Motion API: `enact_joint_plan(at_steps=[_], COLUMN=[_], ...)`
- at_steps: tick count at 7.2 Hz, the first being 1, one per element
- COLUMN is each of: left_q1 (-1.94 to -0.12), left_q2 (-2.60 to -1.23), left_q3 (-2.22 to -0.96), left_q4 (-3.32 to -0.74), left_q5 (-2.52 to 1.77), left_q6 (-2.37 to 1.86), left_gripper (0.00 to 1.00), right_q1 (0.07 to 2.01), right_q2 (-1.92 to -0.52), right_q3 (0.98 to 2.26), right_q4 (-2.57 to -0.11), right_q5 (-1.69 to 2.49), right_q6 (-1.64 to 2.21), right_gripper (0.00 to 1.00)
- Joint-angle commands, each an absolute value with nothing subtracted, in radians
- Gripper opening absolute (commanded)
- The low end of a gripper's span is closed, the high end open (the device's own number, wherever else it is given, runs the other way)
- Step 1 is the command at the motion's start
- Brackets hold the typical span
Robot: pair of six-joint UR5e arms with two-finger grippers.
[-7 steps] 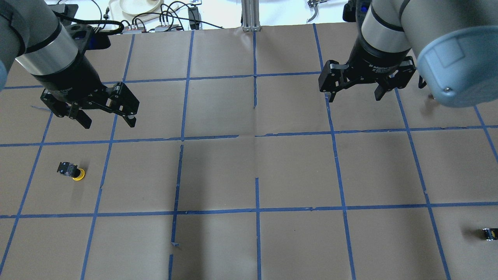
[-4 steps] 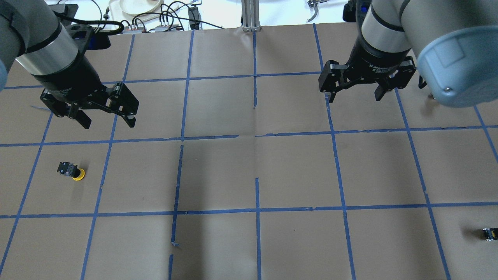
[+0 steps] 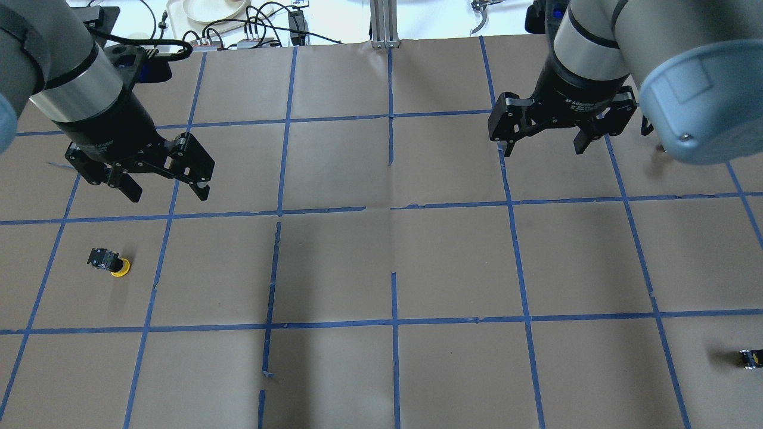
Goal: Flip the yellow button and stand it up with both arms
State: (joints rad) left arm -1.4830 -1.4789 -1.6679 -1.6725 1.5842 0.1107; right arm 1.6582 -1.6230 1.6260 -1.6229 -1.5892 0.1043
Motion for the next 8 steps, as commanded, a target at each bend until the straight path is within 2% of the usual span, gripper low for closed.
enact_joint_plan(at_steps=[1,3,5,8], left_q1=[-1.450,-1.297,-1.107,-0.961], left_q2=[-1.500,-1.503,-1.511,-1.607], left_q3=[-1.719,-1.810,-1.889,-1.946], left_q4=[-1.559,-1.450,-1.388,-1.240], left_q5=[1.589,1.598,1.595,1.597], left_q6=[0.246,0.354,0.637,0.935], left_gripper=[1.00,1.00,1.00,1.00], right_q1=[1.658,1.658,1.658,1.658], right_q2=[-1.623,-1.623,-1.623,-1.623], right_q3=[1.626,1.624,1.624,1.624], right_q4=[-1.624,-1.624,-1.624,-1.624], right_q5=[-1.589,-1.589,-1.589,-1.589], right_q6=[0.104,0.104,0.104,0.104], right_gripper=[1.00,1.00,1.00,1.00])
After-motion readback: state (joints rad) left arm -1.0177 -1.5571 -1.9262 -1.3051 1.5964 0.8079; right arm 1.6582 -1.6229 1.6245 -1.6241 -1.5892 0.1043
